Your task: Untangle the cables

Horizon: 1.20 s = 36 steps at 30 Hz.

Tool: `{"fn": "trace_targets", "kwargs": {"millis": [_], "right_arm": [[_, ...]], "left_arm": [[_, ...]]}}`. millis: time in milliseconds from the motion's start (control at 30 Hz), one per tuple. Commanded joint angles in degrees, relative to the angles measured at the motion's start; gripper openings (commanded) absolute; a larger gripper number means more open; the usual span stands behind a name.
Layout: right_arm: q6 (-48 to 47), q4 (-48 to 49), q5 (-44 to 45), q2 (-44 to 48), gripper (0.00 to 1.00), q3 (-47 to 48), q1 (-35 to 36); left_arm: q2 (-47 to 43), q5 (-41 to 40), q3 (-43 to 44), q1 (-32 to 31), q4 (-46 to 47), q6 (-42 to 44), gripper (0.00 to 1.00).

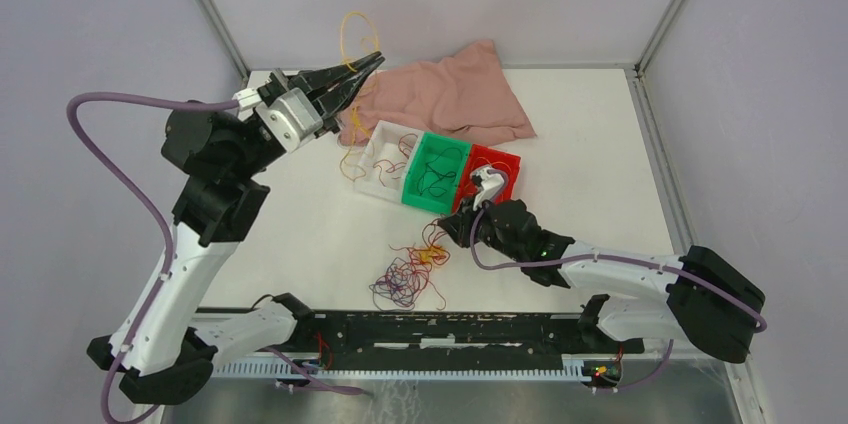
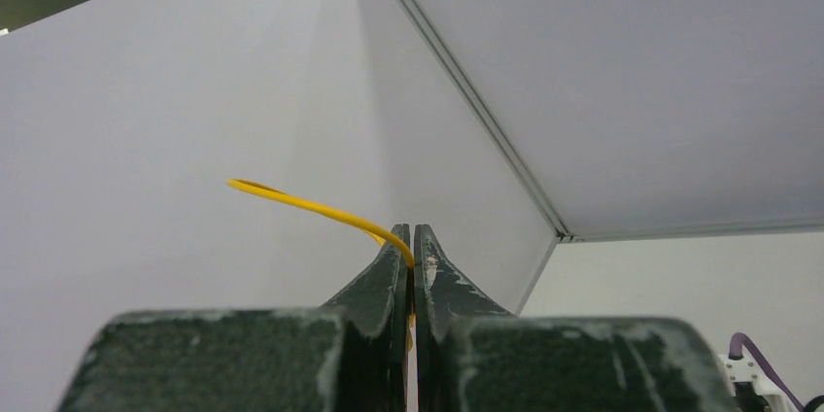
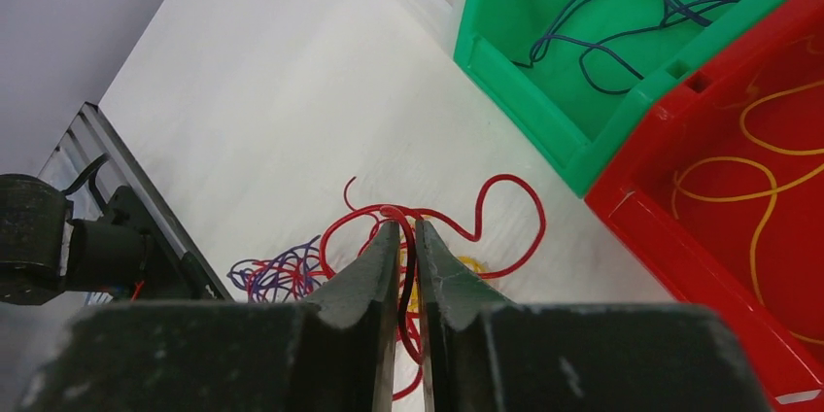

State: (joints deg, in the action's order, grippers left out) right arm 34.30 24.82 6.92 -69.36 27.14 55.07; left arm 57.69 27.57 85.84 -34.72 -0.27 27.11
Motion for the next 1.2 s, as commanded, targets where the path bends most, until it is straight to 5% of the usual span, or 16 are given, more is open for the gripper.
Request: {"fn": "trace_targets", "kwargs": {"millis": [0, 67, 233, 333, 467, 667, 1167], "right_arm": [[0.25, 4.5, -3.93, 0.68, 0.19, 0.52, 0.19], [0.19, 4.99, -6.25, 1.35, 0.25, 1.07, 0.32], [-1.41, 0.74, -10.25, 5.24, 0.62, 3.67, 0.41], [-2.47, -3.1, -5.17, 10.47, 0.7, 3.13, 0.46], [-2.75, -10.42, 8.46, 20.53, 0.7, 1.42, 0.31], [5.14, -37.33, 45.35, 30.02, 0.64, 6.77, -0.17], [7.06, -43.61, 52.8, 32.28, 0.7, 7.94, -3.92]], "left_arm": [[1.56, 1.46, 3.24, 0.18, 3.08, 0.88, 0.03], [2.78, 2.74, 3.46, 0.18, 3.25, -0.97, 0.03], [5.31, 5.36, 2.15, 0.1, 3.57, -4.75, 0.03], [6.54, 6.21, 0.09, 0.09, 4.4, -7.22, 0.03], [9.26, 7.2, -1.61, 0.09, 5.02, -11.27, 0.03], [14.7, 9.43, -2.64, -1.72, 5.13, -15.52, 0.03], [31.15, 11.27, 2.04, -6.89, 5.19, -15.7, 0.03]]}}
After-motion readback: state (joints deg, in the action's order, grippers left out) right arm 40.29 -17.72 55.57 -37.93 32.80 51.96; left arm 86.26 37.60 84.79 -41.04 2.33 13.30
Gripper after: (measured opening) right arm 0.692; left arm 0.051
